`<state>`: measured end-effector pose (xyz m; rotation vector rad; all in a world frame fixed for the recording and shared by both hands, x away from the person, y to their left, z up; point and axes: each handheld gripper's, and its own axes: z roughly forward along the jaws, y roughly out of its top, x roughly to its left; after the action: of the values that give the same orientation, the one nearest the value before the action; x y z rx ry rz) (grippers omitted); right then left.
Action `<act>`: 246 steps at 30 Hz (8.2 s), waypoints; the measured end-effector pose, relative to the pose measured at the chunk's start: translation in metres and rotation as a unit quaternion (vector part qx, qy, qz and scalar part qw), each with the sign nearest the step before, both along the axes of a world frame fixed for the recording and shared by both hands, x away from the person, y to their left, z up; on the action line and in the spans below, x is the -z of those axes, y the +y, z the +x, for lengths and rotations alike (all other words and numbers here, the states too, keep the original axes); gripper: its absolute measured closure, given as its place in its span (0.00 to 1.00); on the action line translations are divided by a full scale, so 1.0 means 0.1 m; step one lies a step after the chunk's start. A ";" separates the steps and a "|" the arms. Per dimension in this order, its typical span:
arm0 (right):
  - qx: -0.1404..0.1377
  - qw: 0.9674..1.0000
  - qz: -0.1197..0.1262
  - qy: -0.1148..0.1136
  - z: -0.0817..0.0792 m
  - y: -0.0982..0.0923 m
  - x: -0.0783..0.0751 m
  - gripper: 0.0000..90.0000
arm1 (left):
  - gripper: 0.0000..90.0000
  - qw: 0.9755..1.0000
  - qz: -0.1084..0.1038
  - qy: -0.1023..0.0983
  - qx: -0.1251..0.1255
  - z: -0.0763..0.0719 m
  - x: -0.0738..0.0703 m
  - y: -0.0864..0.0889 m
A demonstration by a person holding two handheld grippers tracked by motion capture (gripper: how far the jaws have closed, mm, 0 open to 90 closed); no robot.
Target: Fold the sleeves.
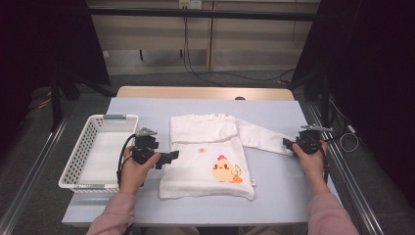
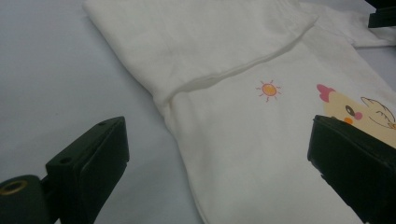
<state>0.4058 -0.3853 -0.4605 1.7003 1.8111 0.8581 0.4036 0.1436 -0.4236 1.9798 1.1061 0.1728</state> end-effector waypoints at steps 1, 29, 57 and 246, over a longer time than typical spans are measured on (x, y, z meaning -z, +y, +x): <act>0.005 1.000 -0.007 -0.002 0.01 0.01 0.01 0.52 | 0.06 1.000 -0.008 0.000 -0.005 -0.01 0.00 -0.01; -0.071 0.996 0.048 -0.017 -0.05 0.20 -0.33 1.00 | 0.06 1.000 -0.003 -0.009 -0.006 -0.01 -0.01 -0.02; -0.088 0.993 0.053 -0.052 0.02 0.53 -0.93 1.00 | 0.06 1.000 -0.007 -0.007 -0.001 -0.03 -0.04 -0.01; -0.241 0.968 0.036 -0.058 0.74 2.48 -0.94 1.00 | 0.06 1.000 -0.015 -0.008 0.009 -0.06 -0.02 -0.02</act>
<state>0.4801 -0.1372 -0.3662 1.2273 2.1690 1.2048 0.3977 0.1420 -0.4214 1.9572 1.0733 0.1609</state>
